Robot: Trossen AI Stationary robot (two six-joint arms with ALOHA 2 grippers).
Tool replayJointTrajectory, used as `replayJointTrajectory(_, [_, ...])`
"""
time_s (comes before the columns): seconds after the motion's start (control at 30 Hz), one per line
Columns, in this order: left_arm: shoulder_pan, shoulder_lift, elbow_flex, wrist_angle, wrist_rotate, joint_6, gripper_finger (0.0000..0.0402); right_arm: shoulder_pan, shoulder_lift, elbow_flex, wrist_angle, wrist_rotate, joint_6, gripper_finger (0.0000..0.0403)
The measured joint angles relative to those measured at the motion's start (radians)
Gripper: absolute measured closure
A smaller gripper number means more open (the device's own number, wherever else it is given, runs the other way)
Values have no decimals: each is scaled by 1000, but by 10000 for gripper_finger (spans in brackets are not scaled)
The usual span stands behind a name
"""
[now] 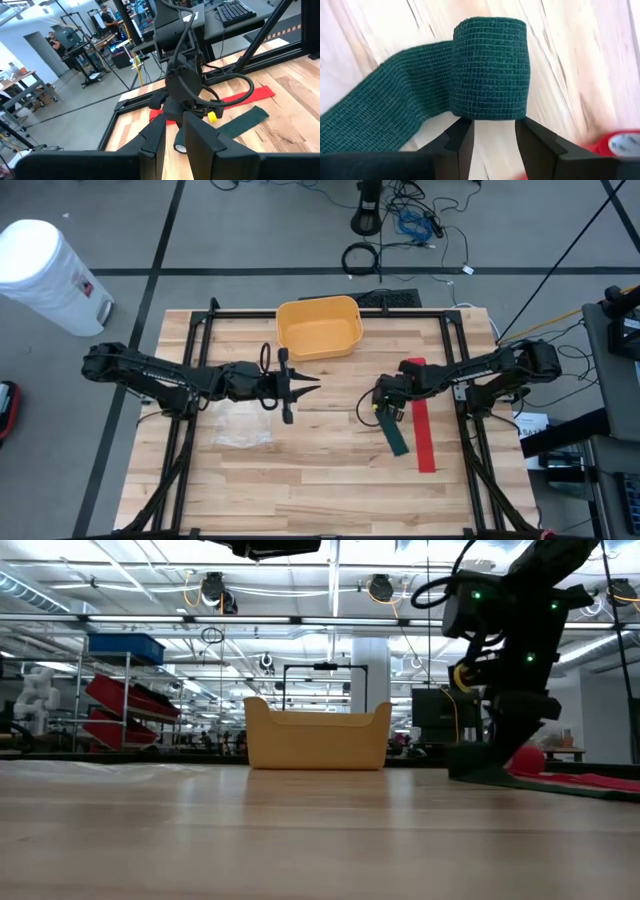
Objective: Roll bandage
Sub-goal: Roll the green bandage
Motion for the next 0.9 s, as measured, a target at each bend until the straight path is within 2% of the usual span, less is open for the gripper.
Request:
replayJointTrajectory(0.3, [0, 0, 0, 0, 0, 1, 328, 0, 0, 0, 58, 8, -130, 273])
replayJointTrajectory(0.6, [0, 0, 0, -1, 0, 3, 328, 43, 0, 0, 142, 87, -316, 273])
replayJointTrajectory(0.9, [0, 0, 0, -7, 0, 3, 328, 95, 3, 0, 144, 203, -446, 273])
